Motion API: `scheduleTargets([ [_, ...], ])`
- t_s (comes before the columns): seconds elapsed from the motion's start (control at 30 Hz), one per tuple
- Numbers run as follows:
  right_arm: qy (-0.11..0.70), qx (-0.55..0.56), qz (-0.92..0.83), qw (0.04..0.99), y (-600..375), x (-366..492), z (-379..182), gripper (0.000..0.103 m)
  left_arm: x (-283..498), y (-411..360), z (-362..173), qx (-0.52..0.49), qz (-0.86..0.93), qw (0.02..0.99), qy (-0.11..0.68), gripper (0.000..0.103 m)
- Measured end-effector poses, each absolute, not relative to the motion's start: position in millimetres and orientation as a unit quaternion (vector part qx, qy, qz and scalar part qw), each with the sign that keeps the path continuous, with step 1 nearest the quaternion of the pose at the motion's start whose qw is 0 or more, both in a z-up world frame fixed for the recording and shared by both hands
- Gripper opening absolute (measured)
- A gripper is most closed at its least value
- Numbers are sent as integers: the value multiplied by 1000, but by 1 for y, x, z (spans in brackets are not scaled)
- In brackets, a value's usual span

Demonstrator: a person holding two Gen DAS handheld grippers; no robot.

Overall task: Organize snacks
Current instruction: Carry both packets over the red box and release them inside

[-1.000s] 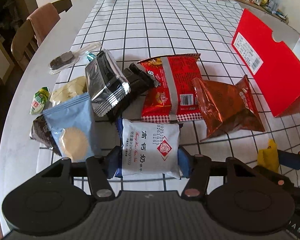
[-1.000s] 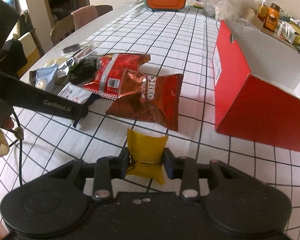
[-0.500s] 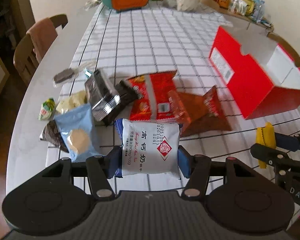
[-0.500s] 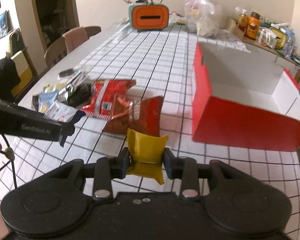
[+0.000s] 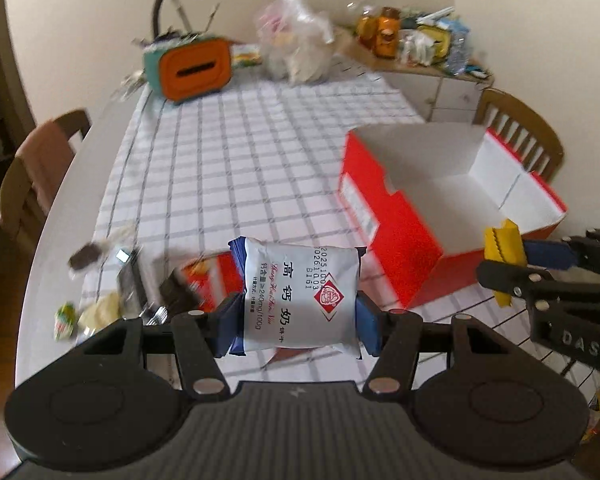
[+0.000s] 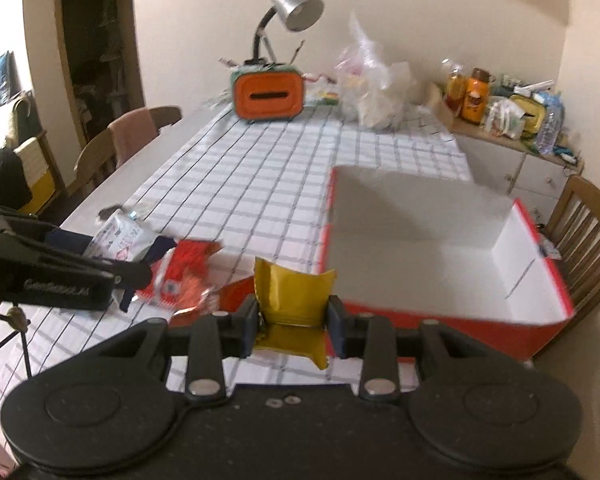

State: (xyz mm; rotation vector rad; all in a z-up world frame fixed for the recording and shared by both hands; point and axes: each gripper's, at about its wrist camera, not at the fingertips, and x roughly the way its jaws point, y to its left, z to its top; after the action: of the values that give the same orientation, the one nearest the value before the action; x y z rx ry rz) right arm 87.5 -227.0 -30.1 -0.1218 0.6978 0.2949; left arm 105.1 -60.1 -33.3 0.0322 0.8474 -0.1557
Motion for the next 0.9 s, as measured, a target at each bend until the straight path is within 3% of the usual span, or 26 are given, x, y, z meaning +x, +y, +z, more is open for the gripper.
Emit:
scheduleTargets([
  [0.47, 341, -58, 133, 929, -323, 142, -21, 35, 160, -169, -15, 39, -88, 909, 406, 59],
  [0.9, 374, -79, 144, 913, -385, 209, -46, 35, 227, -237, -43, 56, -70, 891, 444, 59],
])
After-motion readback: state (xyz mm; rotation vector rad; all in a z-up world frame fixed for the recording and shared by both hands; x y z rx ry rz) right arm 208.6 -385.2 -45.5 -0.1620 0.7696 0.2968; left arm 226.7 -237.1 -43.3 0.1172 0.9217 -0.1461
